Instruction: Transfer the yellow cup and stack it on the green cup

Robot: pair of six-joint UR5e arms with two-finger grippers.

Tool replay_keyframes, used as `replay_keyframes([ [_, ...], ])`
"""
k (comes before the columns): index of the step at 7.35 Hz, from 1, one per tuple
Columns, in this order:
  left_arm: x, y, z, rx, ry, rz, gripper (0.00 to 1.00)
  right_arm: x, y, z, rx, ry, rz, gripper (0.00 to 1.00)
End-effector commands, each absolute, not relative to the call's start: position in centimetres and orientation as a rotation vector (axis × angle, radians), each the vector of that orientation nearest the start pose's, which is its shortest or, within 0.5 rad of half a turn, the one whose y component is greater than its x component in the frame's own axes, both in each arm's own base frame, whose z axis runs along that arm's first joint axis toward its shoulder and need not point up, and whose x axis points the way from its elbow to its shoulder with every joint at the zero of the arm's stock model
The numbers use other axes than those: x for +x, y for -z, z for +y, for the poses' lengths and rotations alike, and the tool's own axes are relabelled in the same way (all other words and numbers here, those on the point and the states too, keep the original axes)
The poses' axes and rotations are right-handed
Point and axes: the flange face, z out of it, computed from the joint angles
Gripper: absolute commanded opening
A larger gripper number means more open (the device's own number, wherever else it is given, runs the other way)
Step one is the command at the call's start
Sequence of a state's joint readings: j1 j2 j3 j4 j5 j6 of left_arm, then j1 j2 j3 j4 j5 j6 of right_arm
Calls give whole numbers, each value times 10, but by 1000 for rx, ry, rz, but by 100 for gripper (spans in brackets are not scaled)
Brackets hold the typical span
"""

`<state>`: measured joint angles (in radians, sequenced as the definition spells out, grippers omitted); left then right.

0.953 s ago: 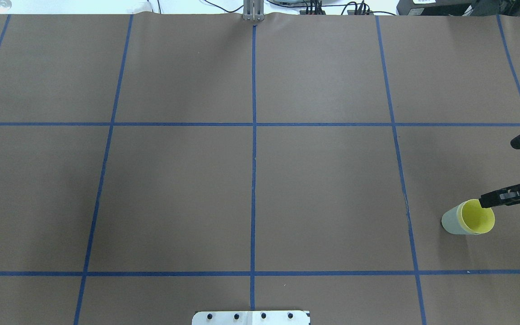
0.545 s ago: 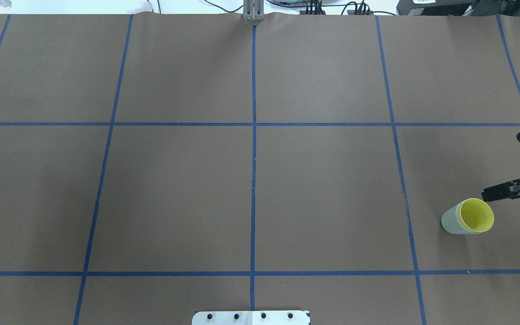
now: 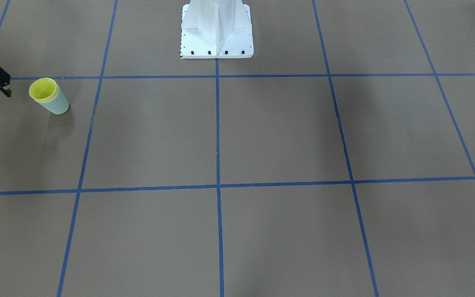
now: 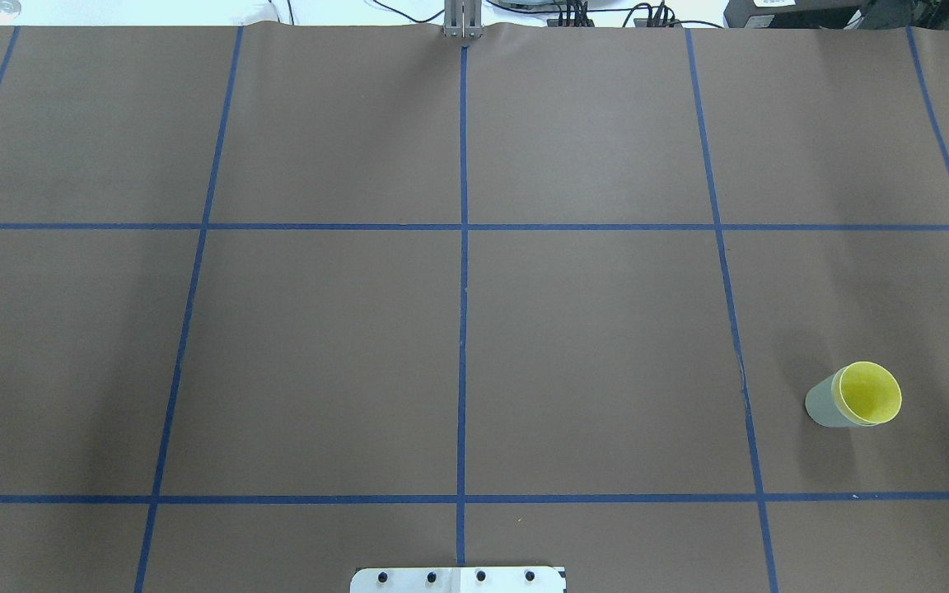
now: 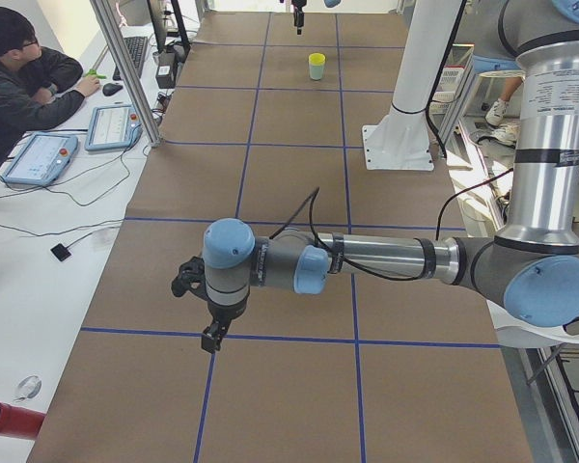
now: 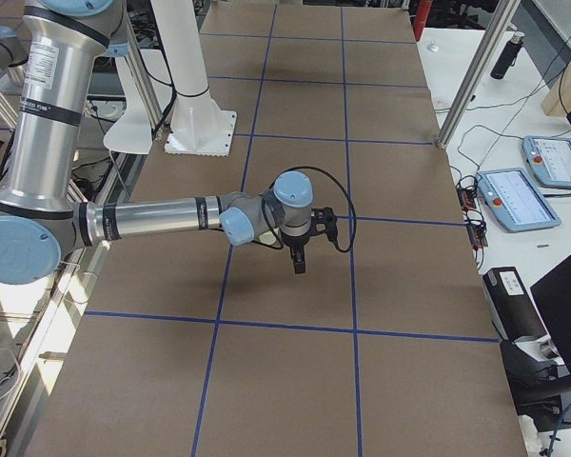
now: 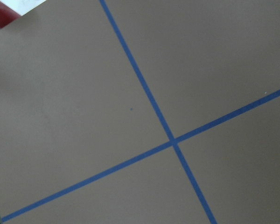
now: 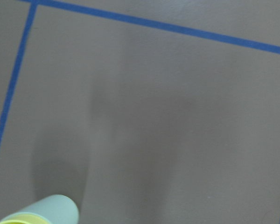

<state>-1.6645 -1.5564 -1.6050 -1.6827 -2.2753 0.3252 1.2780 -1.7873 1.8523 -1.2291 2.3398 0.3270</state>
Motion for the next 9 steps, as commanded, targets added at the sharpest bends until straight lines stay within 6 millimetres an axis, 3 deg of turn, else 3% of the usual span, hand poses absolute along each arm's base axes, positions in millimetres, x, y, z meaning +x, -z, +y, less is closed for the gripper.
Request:
replay_keyframes([
  [1,-129,-678,-434,230,-200,677,100,-20,-604,-437,155,43,-822,100],
  [2,-132,-706,-412,204,-176,682,100,-12,-604,-440,172,24,-796,100],
  [3,-132,-703,-413,204,-161,686,100,-12,-599,-446,168,19,-804,100],
  [5,-132,-687,-415,206,-102,687,100,-7,-579,-479,66,-43,-791,100],
  [7,-126,-668,-419,200,-49,693,100,5,-570,-492,32,-26,-791,100],
  [9,-113,-618,-419,143,-23,703,100,16,-568,-496,9,-7,-805,100],
])
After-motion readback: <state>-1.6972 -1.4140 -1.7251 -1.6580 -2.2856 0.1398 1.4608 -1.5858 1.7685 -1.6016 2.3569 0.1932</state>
